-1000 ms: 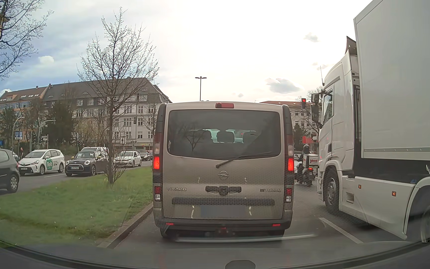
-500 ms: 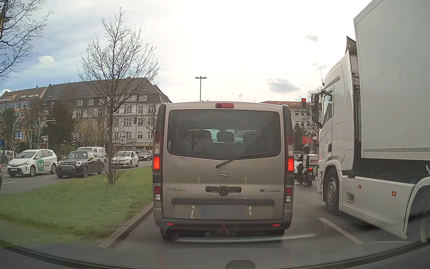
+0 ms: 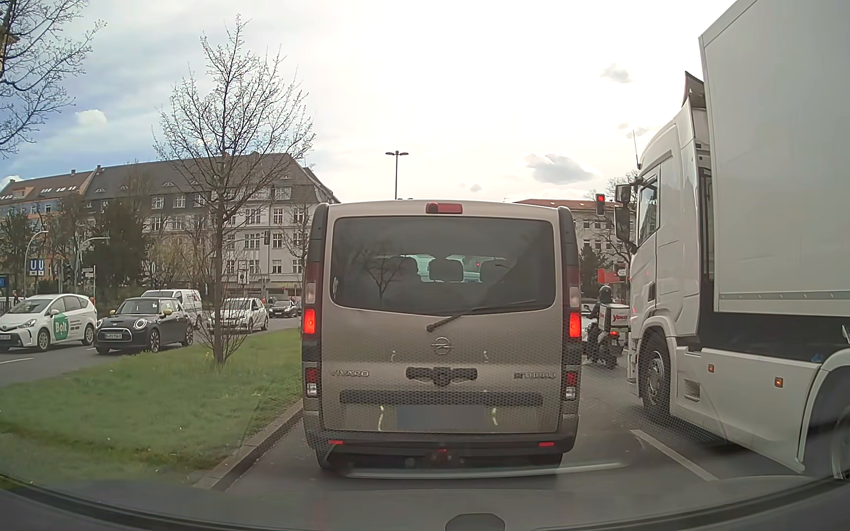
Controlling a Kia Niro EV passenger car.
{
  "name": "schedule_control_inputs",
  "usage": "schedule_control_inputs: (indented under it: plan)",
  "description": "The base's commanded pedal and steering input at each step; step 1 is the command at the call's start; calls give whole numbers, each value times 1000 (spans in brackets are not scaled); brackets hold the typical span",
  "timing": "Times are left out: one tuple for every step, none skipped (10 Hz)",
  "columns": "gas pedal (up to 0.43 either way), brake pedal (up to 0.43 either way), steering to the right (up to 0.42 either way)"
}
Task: Follow the waypoints while adhering to traffic rules and regulations
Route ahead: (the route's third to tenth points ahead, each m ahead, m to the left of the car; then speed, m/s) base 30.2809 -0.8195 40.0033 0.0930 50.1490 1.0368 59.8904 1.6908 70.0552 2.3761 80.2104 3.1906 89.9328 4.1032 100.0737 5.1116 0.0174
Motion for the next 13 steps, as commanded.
schedule_control_inputs:
  plan:
    - [0, 335, -4]
    - [0, 335, -4]
    - [0, 335, -4]
    - [0, 335, -4]
    - [0, 341, -4]
    - [0, 341, -4]
    - [0, 348, -4]
    - [0, 348, -4]
    - [0, 354, -4]
    - [0, 348, -4]
    - [0, 348, -4]
    - [0, 341, -4]
    - [0, 341, -4]
